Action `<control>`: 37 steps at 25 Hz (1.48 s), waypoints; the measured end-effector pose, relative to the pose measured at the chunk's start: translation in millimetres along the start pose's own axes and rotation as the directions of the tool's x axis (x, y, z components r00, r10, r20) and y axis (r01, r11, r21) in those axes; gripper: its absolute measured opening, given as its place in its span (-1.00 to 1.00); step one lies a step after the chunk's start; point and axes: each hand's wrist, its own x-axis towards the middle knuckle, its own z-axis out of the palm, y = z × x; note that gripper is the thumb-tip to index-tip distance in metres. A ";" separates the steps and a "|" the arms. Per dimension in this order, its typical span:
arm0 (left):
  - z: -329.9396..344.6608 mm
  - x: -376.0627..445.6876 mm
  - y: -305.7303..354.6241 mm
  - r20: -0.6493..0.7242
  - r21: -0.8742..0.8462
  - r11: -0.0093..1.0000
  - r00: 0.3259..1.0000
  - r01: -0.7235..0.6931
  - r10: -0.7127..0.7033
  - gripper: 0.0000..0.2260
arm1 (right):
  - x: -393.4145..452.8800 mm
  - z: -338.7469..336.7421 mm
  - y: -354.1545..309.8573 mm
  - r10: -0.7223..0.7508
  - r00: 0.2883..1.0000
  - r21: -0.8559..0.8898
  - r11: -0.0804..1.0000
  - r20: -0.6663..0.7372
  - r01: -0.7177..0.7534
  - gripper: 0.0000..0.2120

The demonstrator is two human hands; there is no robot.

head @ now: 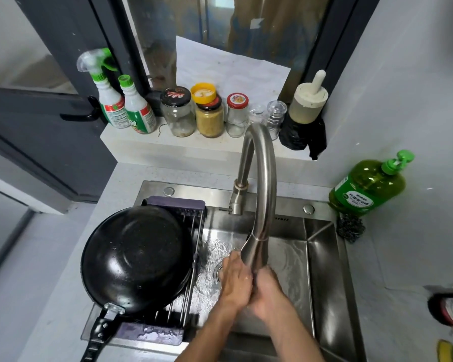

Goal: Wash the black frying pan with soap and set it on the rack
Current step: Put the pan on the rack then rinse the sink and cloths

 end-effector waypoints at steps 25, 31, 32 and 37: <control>11.9 -11.4 19.9 0.216 -0.773 0.484 0.887 0.411 -0.408 -0.83 | 20.5 -6.3 9.1 -0.390 0.907 -0.436 0.852 -0.161 0.290 -0.82; 13.1 -5.4 18.8 0.138 -0.598 0.697 0.907 0.396 -0.397 -0.63 | 13.0 -10.2 15.3 -0.310 0.935 -0.339 0.910 -0.175 0.238 -0.90; 12.7 -6.9 18.2 0.133 -0.538 0.748 0.915 0.389 -0.381 -0.59 | 17.8 -11.5 17.0 -0.274 0.943 -0.315 0.926 -0.189 0.206 -0.89; 23.8 -4.3 -19.1 0.066 -0.164 0.959 0.972 0.233 -0.225 -0.62 | 71.1 -30.1 59.8 -0.577 0.811 -0.963 -0.260 0.092 -0.076 -0.41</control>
